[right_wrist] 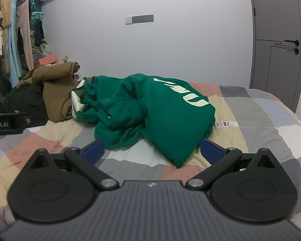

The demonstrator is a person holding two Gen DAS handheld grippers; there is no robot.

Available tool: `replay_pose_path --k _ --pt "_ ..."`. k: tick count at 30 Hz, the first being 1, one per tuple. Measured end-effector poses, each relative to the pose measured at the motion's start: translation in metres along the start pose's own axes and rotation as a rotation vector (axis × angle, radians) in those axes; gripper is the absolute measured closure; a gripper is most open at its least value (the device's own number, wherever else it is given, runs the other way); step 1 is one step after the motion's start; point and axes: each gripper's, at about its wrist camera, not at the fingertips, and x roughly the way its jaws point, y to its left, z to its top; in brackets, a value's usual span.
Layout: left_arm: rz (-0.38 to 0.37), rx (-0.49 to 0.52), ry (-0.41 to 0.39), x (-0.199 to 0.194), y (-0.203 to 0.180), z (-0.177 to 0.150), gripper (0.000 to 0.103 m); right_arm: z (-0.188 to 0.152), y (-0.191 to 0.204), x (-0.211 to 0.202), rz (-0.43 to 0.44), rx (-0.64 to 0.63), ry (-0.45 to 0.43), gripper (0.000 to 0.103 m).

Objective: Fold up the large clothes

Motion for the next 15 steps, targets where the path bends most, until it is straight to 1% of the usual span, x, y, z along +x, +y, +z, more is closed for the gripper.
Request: replay_pose_path --k 15 --pt "-0.002 0.010 0.005 -0.0002 -0.0021 -0.0023 0.000 -0.0011 0.0008 0.0011 0.003 -0.003 0.009 0.000"
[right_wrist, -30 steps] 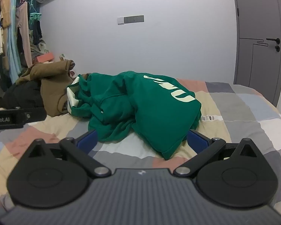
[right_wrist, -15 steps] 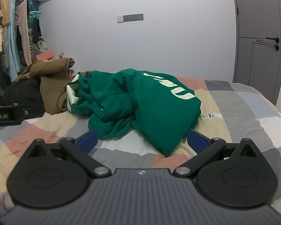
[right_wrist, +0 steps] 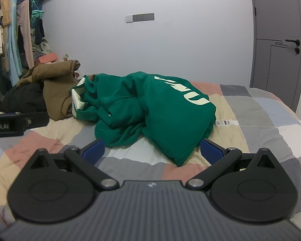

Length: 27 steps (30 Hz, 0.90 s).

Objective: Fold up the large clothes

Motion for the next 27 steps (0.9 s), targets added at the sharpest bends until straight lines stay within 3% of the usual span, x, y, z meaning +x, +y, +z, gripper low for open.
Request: replay_pose_path --k 27 --pt "0.007 0.024 0.018 0.0051 -0.0035 -0.0080 0.000 -0.0009 -0.0022 0.0041 0.002 0.014 0.015 0.000"
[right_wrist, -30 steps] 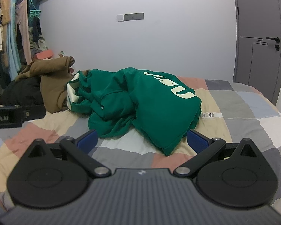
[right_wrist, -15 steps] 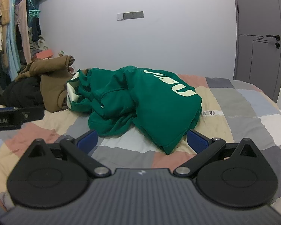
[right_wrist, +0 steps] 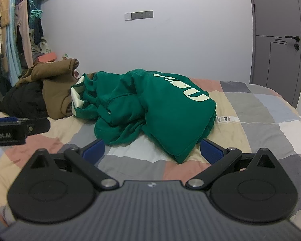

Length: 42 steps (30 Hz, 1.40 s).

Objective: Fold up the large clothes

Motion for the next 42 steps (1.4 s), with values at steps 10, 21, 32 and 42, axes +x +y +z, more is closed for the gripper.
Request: replay_pose_path --k 10,21,32,42 --pt "0.016 0.011 -0.026 0.004 0.000 0.004 0.000 -0.002 0.002 0.001 0.024 0.000 0.000 0.000" --pt "0.009 0.013 -0.051 0.015 0.006 0.019 0.000 0.004 0.007 0.009 0.049 0.017 -0.001 0.000" --pt "0.025 -0.075 -0.085 0.058 0.049 0.060 0.000 0.044 0.027 0.089 0.156 0.014 0.040 0.003" --pt "0.080 -0.131 -0.058 0.094 0.104 0.039 0.000 0.021 0.059 0.227 0.158 0.048 0.120 0.004"
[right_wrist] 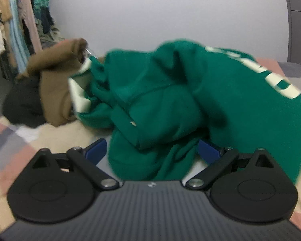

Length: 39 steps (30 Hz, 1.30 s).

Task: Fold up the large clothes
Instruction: 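Reach both grippers into the green hoodie and close on its fabric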

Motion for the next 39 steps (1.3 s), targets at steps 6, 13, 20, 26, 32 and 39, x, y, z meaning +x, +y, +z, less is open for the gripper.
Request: replay_pose_path --k 6,13,20,26,32,39 --pt "-0.006 -0.045 0.071 0.026 0.025 -0.019 0.000 -0.011 -0.014 0.044 -0.145 0.100 -0.082 0.004" --pt "-0.018 -0.148 0.122 0.061 0.047 -0.033 0.000 0.005 -0.018 0.077 -0.168 0.063 -0.131 0.000" --pt "-0.024 -0.201 0.142 0.074 0.058 -0.038 0.000 0.024 -0.019 0.091 -0.115 0.025 -0.054 0.033" --pt "-0.041 -0.198 0.118 0.062 0.057 -0.035 0.000 0.038 -0.014 0.038 -0.055 -0.057 -0.072 0.069" --pt "-0.061 -0.168 0.089 0.045 0.047 -0.029 0.000 0.050 -0.015 -0.046 0.053 -0.114 -0.107 0.072" --pt "-0.134 -0.156 0.064 0.018 0.034 -0.022 0.000 0.042 -0.014 -0.128 0.192 -0.150 -0.120 0.073"
